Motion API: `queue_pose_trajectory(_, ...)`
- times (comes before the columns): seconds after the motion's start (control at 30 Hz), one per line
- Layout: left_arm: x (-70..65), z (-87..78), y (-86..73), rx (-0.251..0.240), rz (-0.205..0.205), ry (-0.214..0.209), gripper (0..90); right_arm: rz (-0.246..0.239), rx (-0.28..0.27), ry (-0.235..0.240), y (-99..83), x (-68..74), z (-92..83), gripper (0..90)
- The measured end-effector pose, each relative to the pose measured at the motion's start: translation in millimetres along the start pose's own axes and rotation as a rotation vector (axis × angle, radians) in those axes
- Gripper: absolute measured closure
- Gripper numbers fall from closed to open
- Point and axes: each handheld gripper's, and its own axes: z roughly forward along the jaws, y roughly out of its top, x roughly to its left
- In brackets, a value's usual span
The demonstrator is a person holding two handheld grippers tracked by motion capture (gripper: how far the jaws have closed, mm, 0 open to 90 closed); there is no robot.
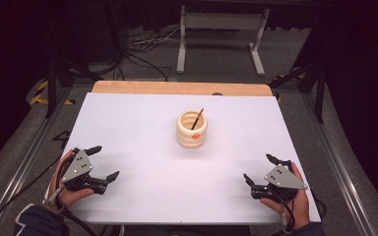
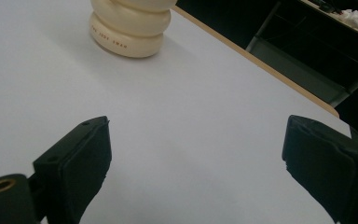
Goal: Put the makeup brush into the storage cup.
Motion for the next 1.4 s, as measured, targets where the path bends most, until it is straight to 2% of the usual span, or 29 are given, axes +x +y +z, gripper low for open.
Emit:
queue_pose_trajectory(0.07, 0.5, -1.7, -2.2, 0.004, -0.004, 0.004, 2.7, 0.000, 0.000, 0.000, -0.1, 0.1, 0.1, 8.5)
queue_pose_trajectory(0.23, 3.4, -10.9, -12.8, -0.006, -0.062, 0.000, 2.8, 0.005, 0.006, 0.000, -0.5, 0.1, 0.8, 8.5)
queue_pose_trajectory(0.33, 3.7, -13.5, -15.3, -0.007, -0.067, 0.000, 3.0, 0.004, 0.007, 0.001, -0.8, 0.1, 0.8, 8.5)
queue_pose_trajectory(0.43, 3.2, -16.1, -20.2, -0.011, -0.097, -0.011, 3.1, 0.005, 0.008, 0.001, -1.6, -0.2, 1.1, 8.5)
queue_pose_trajectory(0.77, 0.4, -14.0, -18.3, -0.002, -0.087, -0.012, 3.2, 0.007, 0.001, -0.001, -3.0, -2.9, -0.2, 8.5)
queue_pose_trajectory(1.07, -2.1, -15.8, -16.8, -0.003, -0.055, -0.016, 3.2, -0.009, 0.003, -0.002, -0.5, -0.4, 0.1, 8.5)
queue_pose_trajectory(1.4, -1.6, -16.9, -15.3, -0.020, -0.058, -0.019, 3.2, -0.013, 0.012, 0.008, 0.1, 2.0, 3.0, 8.5)
